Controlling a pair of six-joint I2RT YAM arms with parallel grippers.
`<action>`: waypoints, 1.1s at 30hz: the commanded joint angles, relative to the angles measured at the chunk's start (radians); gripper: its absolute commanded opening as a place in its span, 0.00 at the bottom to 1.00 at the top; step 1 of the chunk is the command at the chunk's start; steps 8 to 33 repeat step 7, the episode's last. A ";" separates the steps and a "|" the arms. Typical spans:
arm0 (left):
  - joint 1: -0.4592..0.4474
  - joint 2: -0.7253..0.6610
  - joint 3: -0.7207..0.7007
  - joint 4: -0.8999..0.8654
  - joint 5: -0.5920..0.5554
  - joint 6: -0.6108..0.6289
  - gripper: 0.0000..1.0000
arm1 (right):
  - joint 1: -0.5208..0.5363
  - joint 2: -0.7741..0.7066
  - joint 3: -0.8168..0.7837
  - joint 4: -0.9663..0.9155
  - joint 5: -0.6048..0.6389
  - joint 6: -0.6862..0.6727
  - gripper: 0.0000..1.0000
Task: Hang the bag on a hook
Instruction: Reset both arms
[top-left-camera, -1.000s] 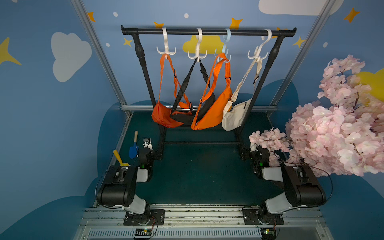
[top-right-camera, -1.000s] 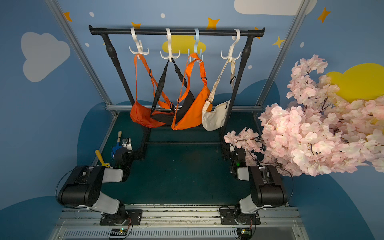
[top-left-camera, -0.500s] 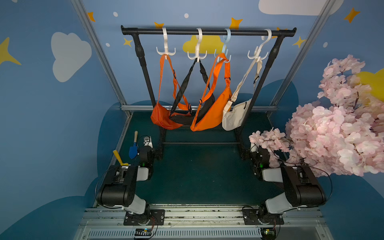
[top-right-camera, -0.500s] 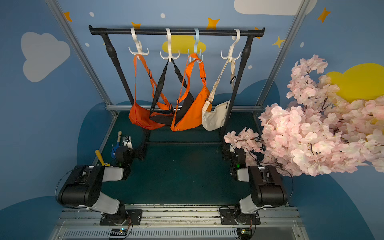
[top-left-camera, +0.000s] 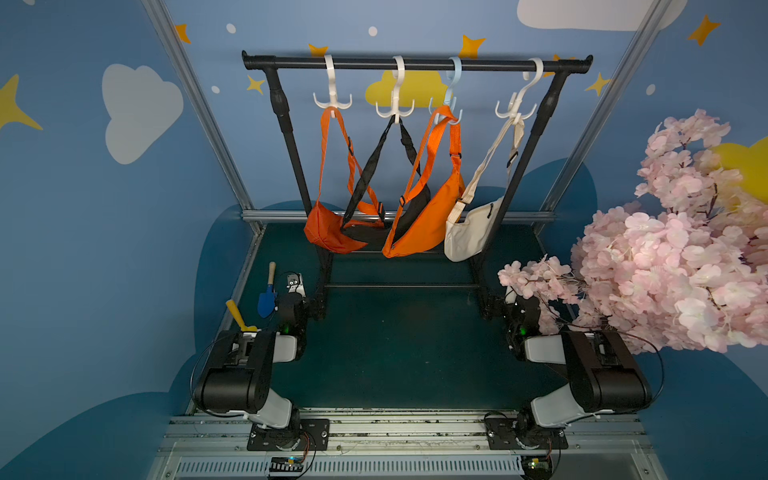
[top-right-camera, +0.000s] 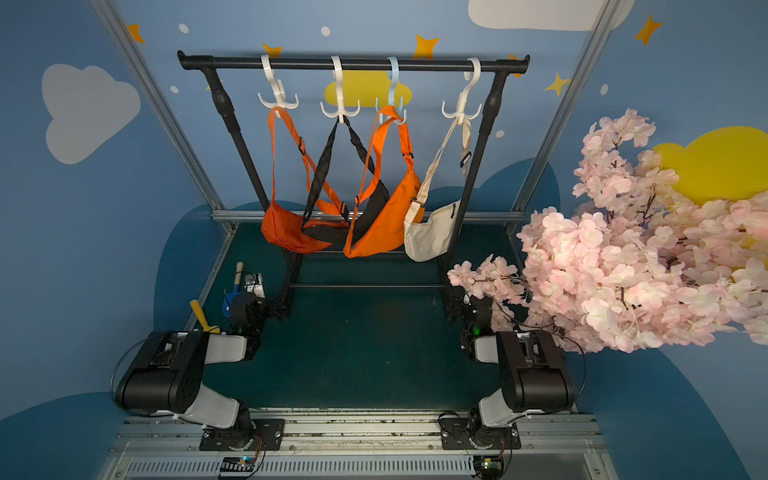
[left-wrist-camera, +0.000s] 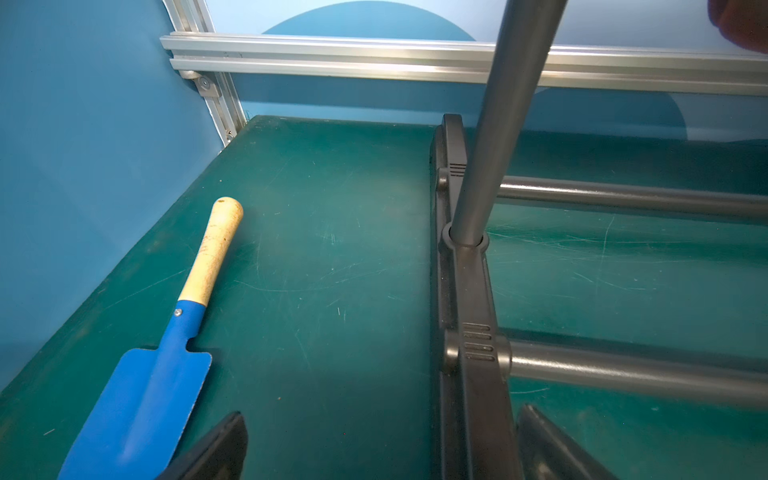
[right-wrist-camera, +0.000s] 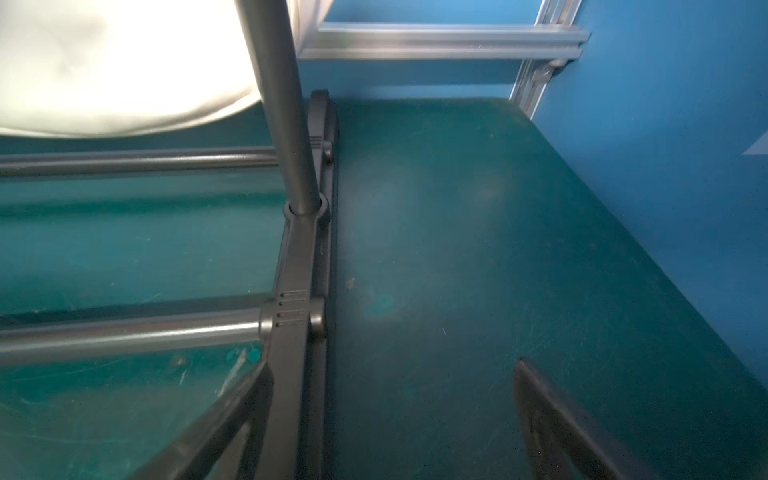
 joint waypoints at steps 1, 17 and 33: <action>0.004 -0.002 0.019 -0.016 0.010 0.010 1.00 | -0.001 0.010 0.019 -0.013 0.039 0.021 0.90; 0.009 -0.001 0.024 -0.025 0.044 0.017 1.00 | -0.004 -0.005 0.023 -0.046 0.028 0.023 0.90; 0.009 -0.001 0.024 -0.025 0.044 0.017 1.00 | -0.004 -0.005 0.023 -0.046 0.028 0.023 0.90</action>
